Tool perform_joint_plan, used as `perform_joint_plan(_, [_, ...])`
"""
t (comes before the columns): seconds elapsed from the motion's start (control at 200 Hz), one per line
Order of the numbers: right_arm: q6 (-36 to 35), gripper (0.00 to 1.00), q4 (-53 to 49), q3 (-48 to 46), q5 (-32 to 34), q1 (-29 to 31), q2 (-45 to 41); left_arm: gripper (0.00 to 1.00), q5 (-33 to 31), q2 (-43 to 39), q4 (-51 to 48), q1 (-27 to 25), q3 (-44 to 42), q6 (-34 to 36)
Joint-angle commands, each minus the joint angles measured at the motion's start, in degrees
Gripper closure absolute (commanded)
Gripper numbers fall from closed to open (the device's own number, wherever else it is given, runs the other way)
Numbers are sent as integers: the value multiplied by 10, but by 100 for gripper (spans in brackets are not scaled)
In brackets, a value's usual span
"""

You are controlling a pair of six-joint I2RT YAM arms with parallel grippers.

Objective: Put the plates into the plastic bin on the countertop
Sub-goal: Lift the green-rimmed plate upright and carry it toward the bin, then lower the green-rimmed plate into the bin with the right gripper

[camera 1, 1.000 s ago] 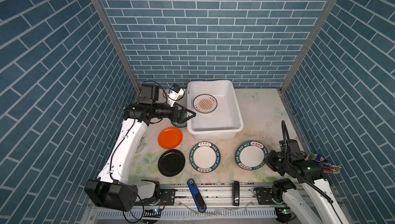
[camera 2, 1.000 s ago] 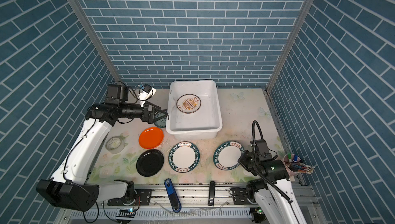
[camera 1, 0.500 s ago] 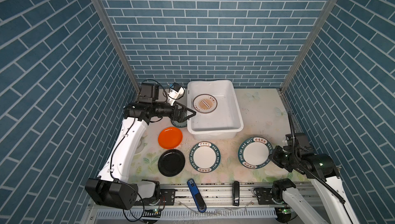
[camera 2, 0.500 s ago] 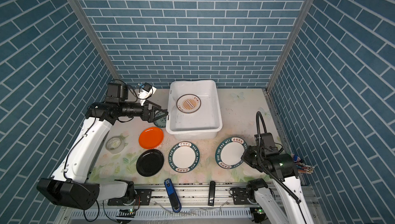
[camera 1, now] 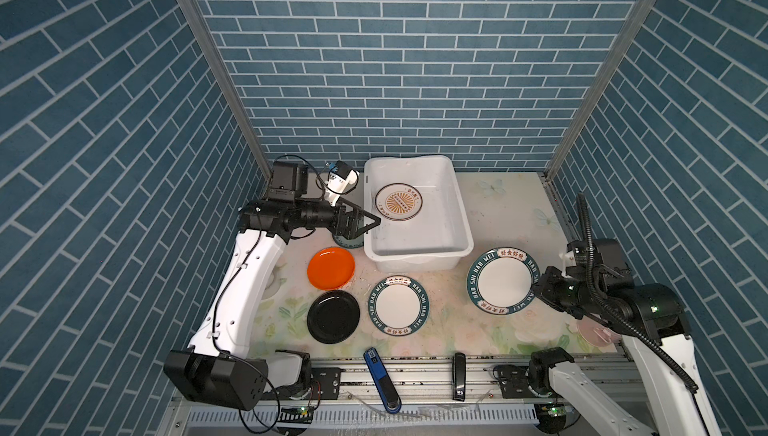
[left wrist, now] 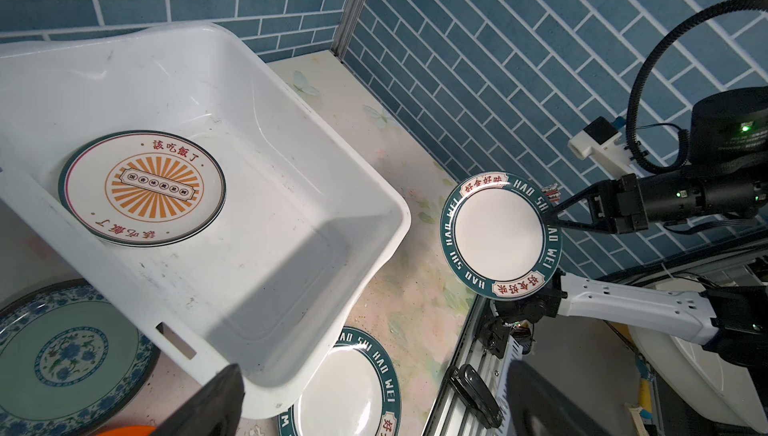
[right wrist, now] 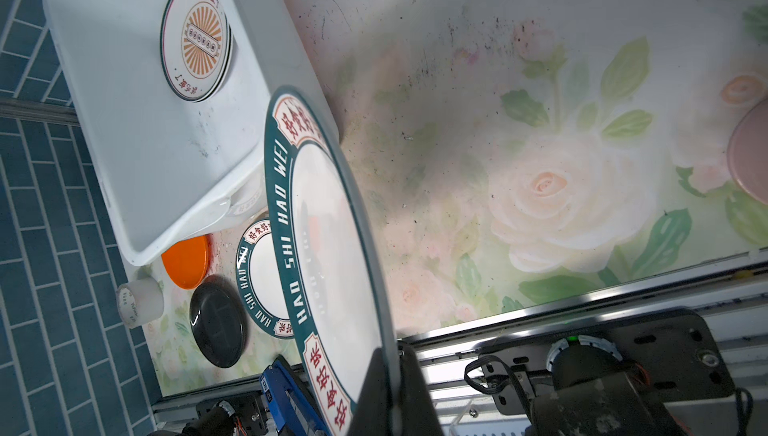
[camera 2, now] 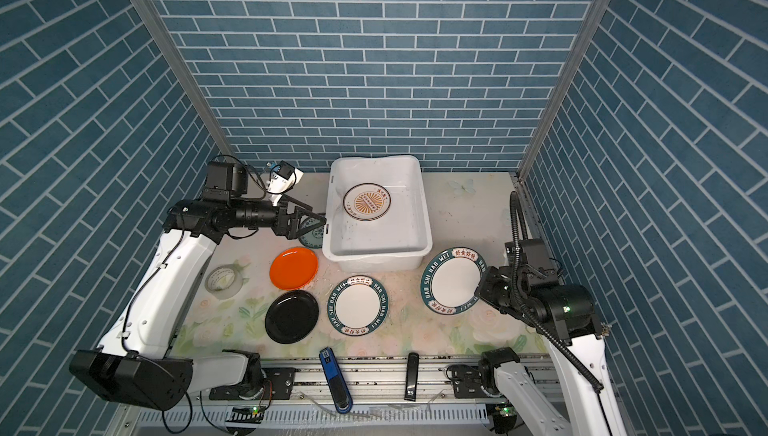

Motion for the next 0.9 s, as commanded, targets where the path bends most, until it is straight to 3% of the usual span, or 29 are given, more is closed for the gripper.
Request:
perform_joint_plan(0.0, [-34, 100, -15, 57, 6, -2, 19, 0, -4, -10, -12, -3, -8, 10])
perform_joint_plan(0.285, [-47, 100, 13, 125, -16, -1, 77, 0, -6, -14, -3, -3, -21, 7])
perform_joint_plan(0.405, [-55, 100, 50, 148, -21, -1, 110, 0, -39, -26, 5, -2, -35, 6])
perform_joint_plan(0.66, [-64, 100, 128, 203, -53, -1, 208, 0, -64, -33, 0, 6, -32, 15])
perform_joint_plan(0.895, [-78, 100, 214, 278, -89, -1, 327, 1, -46, -42, 28, 23, -58, -14])
